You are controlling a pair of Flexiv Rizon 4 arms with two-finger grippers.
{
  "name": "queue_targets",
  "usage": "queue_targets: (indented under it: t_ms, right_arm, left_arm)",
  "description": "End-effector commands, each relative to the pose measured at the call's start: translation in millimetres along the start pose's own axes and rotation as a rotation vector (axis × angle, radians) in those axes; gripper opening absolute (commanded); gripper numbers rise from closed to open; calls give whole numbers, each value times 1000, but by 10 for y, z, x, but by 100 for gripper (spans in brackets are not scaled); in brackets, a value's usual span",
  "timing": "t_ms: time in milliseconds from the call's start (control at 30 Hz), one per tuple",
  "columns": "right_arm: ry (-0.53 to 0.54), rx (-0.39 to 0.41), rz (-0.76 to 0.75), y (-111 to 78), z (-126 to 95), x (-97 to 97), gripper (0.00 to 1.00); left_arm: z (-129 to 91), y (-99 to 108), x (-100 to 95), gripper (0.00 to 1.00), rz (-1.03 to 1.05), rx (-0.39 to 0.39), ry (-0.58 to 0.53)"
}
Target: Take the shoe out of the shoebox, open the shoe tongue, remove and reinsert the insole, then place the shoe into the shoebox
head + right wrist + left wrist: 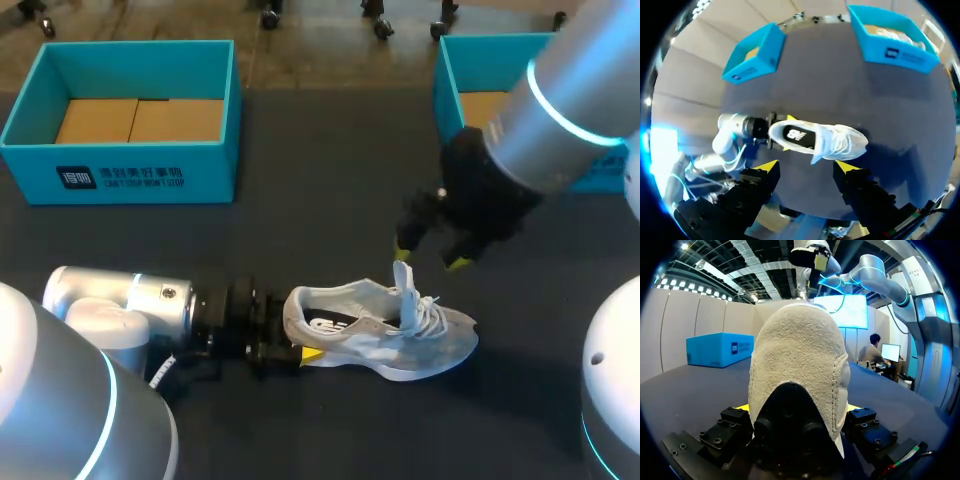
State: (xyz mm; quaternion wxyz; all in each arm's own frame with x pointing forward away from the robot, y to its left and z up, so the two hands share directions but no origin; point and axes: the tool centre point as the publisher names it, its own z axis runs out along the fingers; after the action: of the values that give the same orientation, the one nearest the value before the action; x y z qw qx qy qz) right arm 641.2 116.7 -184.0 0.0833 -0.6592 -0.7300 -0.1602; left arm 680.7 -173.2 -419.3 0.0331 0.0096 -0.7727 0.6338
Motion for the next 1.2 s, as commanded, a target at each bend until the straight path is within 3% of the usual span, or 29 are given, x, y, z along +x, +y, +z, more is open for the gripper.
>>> queue_targets:
  t_ms: [33, 167, 233, 400, 467, 867, 967, 1100, 1200]
  right_arm:
    - [-304, 110, -188, 201, 103, 327, 61]
    - [-326, 185, -299, 238, 208, 512, 35]
    - [-339, 232, -346, 256, 295, 562, 0]
    - [-354, 302, -528, 208, 570, 645, 0]
    - [-400, 247, -679, 76, 686, 719, 0]
    - [-400, 247, -679, 76, 686, 719, 0]
    - [-375, 256, -796, 135, 859, 798, 0]
    - [-288, 193, -1001, 76, 992, 851, 0]
    - [-308, 226, -987, 60, 1004, 841, 0]
  left_arm:
    - [-10, 6, 1, 0, 0, 0, -1]
    - [-10, 6, 1, 0, 0, 0, -1]
    - [-10, 6, 1, 0, 0, 0, -1]
    - [-10, 6, 1, 0, 0, 0, -1]
    - [-10, 6, 1, 0, 0, 0, -1]
    - [-10, 6, 1, 0, 0, 0, -1]
    - [-10, 6, 1, 0, 0, 0, -1]
    - [-10, 6, 1, 0, 0, 0, -1]
    - [-10, 6, 1, 0, 0, 0, -1]
